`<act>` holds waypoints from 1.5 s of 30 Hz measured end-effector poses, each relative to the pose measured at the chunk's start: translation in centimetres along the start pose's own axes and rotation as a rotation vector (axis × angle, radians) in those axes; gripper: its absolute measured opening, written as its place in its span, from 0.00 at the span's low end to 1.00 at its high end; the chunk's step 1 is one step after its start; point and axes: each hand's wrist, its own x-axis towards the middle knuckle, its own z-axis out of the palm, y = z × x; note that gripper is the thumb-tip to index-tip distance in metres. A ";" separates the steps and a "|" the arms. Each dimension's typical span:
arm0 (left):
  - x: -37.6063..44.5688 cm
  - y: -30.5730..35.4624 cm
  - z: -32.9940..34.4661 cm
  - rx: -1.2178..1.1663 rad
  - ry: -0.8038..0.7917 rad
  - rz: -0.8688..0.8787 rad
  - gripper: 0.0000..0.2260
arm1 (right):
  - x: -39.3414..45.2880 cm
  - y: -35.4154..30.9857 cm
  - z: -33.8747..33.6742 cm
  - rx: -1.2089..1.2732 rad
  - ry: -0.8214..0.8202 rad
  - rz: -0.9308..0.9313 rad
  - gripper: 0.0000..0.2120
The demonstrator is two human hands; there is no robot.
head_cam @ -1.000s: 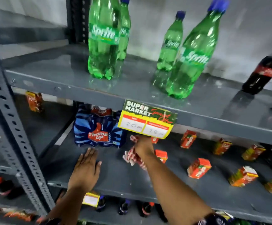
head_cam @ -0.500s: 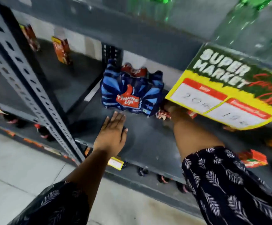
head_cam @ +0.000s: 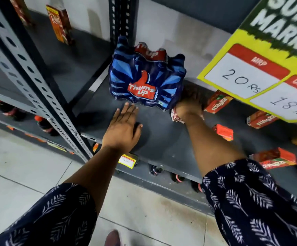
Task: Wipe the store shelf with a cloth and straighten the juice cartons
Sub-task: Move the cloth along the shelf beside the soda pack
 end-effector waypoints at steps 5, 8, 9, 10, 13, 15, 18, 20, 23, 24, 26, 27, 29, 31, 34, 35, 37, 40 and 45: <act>-0.1 0.1 -0.3 0.019 -0.015 -0.017 0.29 | 1.5 1.7 4.1 0.001 0.228 -0.054 0.33; -0.2 0.2 -0.3 0.032 -0.017 -0.015 0.29 | -0.2 2.2 5.4 0.062 0.193 0.052 0.37; -0.2 0.2 -0.3 0.034 -0.016 -0.012 0.29 | -1.0 2.2 5.6 0.065 0.175 0.049 0.34; -0.2 0.2 -0.2 0.036 -0.017 -0.011 0.29 | -1.4 2.3 5.9 0.047 0.177 0.043 0.32; -0.2 0.2 -0.2 0.031 -0.017 -0.011 0.28 | -2.9 2.5 6.8 0.014 0.163 0.003 0.33; -0.2 0.2 -0.2 0.033 -0.015 -0.008 0.27 | -3.8 2.5 7.2 0.037 0.134 0.000 0.33; -0.2 0.2 -0.2 0.035 -0.016 -0.008 0.27 | -5.8 2.2 7.6 0.052 0.147 -0.015 0.33; -0.2 0.1 -0.1 0.034 -0.020 -0.012 0.27 | -7.0 2.0 8.1 0.049 0.140 -0.026 0.33; -0.1 0.0 0.0 0.033 -0.022 -0.013 0.26 | -8.6 2.1 8.7 0.087 0.144 -0.041 0.33; -0.1 0.0 0.0 0.035 -0.019 -0.009 0.26 | -9.1 2.2 8.9 0.098 0.146 -0.045 0.33; -0.1 0.0 0.0 0.040 -0.014 -0.002 0.26 | -10.1 2.4 9.4 0.118 0.144 -0.049 0.33; -0.1 0.0 0.1 0.042 -0.015 0.001 0.26 | -10.8 2.6 9.6 0.125 0.144 -0.056 0.33; -0.2 0.0 0.0 0.056 -0.027 -0.001 0.26 | -12.3 2.8 9.8 0.143 0.145 -0.077 0.31; -0.3 0.1 -0.1 0.104 -0.051 -0.012 0.26 | -13.9 3.2 9.8 0.162 0.132 -0.105 0.29; -0.7 0.6 -0.4 0.195 -0.094 -0.068 0.28 | -16.1 4.2 9.6 0.146 0.100 -0.152 0.28; -0.9 0.9 -0.5 0.221 -0.117 -0.088 0.29 | -16.7 4.7 9.6 0.136 0.091 -0.173 0.27; -2.0 1.6 -0.8 0.242 -0.119 -0.099 0.29 | -18.0 5.8 9.5 0.127 0.067 -0.213 0.28; -4.0 2.4 -1.2 0.178 -0.081 -0.131 0.28 | -20.1 7.4 9.5 0.131 0.035 -0.268 0.29; -6.1 2.8 -2.2 0.132 -0.077 -0.160 0.29 | -22.5 9.9 8.9 0.180 -0.025 -0.234 0.17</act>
